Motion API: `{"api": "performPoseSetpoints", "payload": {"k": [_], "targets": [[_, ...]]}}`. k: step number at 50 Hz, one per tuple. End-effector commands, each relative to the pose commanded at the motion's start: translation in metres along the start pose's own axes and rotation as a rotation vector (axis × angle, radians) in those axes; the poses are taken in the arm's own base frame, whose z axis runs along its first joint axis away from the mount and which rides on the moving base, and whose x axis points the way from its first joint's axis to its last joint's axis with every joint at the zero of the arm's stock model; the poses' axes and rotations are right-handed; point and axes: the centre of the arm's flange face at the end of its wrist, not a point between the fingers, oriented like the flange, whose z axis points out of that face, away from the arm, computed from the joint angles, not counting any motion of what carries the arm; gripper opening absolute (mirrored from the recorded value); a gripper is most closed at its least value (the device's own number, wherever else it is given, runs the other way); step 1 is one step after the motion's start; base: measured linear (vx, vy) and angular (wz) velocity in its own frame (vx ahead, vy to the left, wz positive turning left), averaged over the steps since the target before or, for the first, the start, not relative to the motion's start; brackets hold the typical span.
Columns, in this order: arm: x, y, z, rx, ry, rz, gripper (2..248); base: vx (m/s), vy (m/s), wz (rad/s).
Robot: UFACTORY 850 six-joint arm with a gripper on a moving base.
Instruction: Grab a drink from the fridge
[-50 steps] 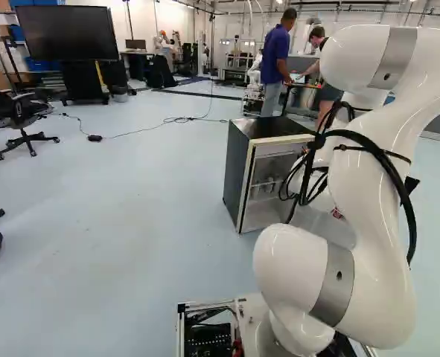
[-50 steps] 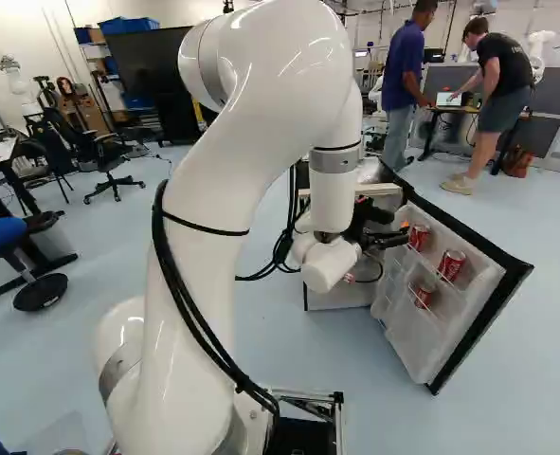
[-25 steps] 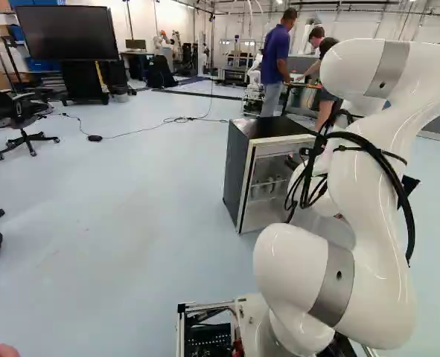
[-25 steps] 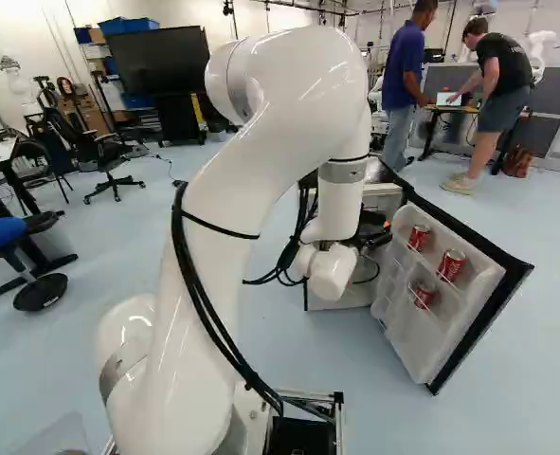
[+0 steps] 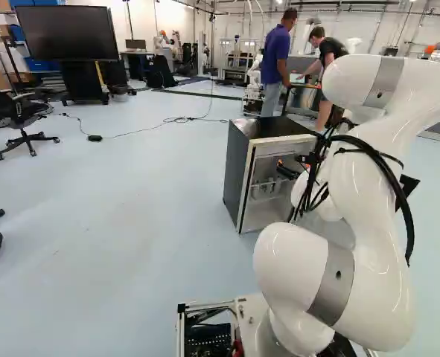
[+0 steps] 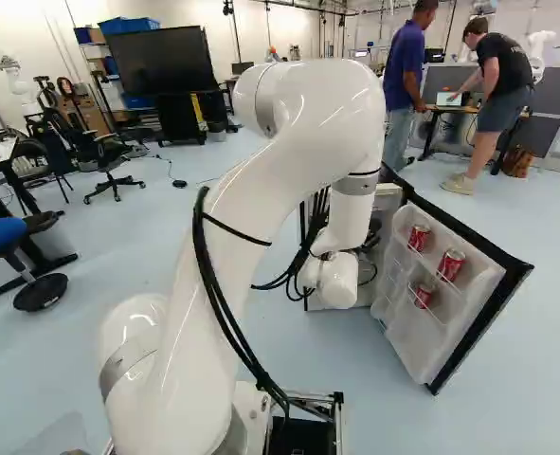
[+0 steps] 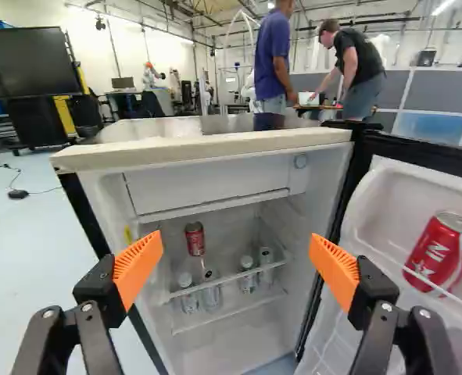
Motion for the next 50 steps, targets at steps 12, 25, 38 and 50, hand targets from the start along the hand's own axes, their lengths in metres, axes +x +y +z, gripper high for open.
{"api": "performPoseSetpoints", "payload": {"k": [12,25,38,50], "targets": [[-0.016,0.006,0.003,0.1,-0.007,-0.001,247,0.0,0.0,0.0],[-0.034,0.015,0.005,0.196,-0.011,-0.001,247,0.0,0.0,0.0],[-0.053,0.032,0.011,0.215,-0.01,-0.001,247,0.0,0.0,0.0],[-0.072,0.052,0.022,0.202,-0.003,-0.006,247,0.0,0.0,0.0]]}}
